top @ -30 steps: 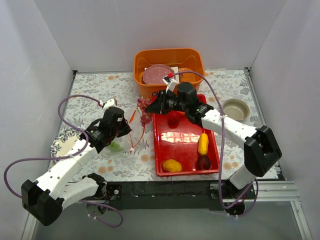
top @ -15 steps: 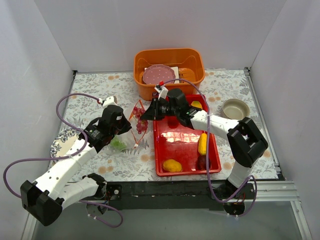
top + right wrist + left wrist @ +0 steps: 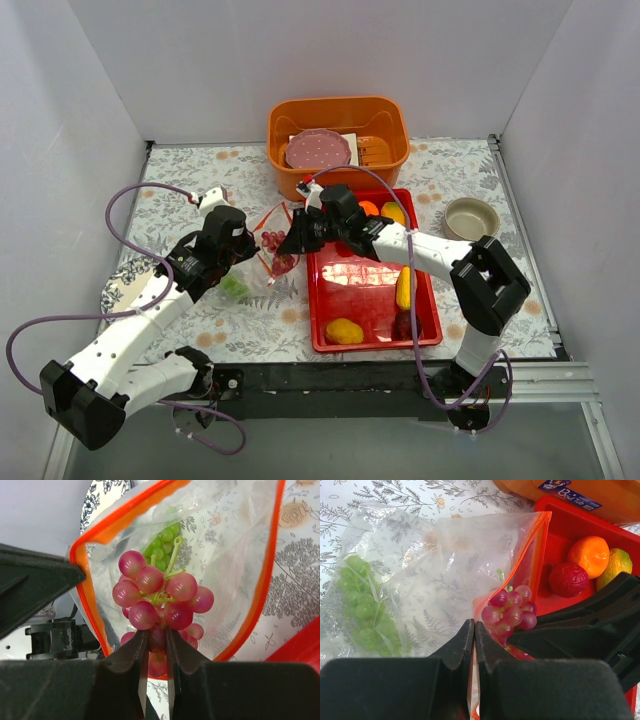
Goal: Place the food in the zip-top bag and seal the zipper
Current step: Place the fake fruit in the zipper food storage bag.
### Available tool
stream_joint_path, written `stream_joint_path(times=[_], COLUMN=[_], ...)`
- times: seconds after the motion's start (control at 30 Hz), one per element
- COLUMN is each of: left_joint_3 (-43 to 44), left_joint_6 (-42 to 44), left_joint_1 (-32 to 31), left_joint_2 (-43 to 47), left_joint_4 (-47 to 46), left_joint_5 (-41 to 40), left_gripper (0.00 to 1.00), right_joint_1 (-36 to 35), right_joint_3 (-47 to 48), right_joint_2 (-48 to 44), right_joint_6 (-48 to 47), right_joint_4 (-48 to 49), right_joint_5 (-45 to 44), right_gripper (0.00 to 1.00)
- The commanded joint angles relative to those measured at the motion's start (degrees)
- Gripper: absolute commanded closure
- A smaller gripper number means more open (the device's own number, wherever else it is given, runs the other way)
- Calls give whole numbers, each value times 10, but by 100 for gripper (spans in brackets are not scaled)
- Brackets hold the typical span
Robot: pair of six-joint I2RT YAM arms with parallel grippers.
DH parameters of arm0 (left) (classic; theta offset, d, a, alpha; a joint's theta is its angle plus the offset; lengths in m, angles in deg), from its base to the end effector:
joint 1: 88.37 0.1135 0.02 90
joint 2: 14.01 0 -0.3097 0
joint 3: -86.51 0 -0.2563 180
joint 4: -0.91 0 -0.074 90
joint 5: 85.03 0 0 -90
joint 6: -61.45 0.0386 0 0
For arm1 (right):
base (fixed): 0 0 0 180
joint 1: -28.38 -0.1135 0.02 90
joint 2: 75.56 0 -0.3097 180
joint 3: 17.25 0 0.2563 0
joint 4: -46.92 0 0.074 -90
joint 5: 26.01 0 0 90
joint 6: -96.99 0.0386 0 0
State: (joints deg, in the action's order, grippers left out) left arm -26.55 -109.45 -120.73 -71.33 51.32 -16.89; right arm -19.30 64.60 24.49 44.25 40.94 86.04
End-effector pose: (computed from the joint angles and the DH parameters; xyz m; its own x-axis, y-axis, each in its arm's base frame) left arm 0.1670 -0.0888 0.3453 -0.3427 -0.8678 -0.3599 -0.5040 0.4931 -0.7091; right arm 0.2705 0.3186 0.2934 -0.7740 -0.0166 -0.6330 -0.5620 0.4785 0.6747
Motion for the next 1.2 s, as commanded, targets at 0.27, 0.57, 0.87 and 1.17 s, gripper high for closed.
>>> stream_joint_path(times=[0.27, 0.57, 0.87, 1.17], left_joint_3=[15, 33, 23, 13], left_joint_6=[8, 11, 18, 26], left_joint_1=[3, 3, 3, 3], left_joint_2=[27, 34, 27, 28], left_joint_4=[-1, 6, -1, -15], left_joint_5=[-3, -27, -20, 3], left_gripper=[100, 100, 100, 100], right_joint_1=[-6, 12, 59, 75], right_joint_3=[197, 126, 42, 15], right_joint_2=[59, -32, -108, -149], right_joint_6=[-112, -120, -98, -115], right_joint_4=[-127, -143, -204, -384], right_joint_5=[8, -104, -210, -361], right_gripper=[31, 25, 25, 21])
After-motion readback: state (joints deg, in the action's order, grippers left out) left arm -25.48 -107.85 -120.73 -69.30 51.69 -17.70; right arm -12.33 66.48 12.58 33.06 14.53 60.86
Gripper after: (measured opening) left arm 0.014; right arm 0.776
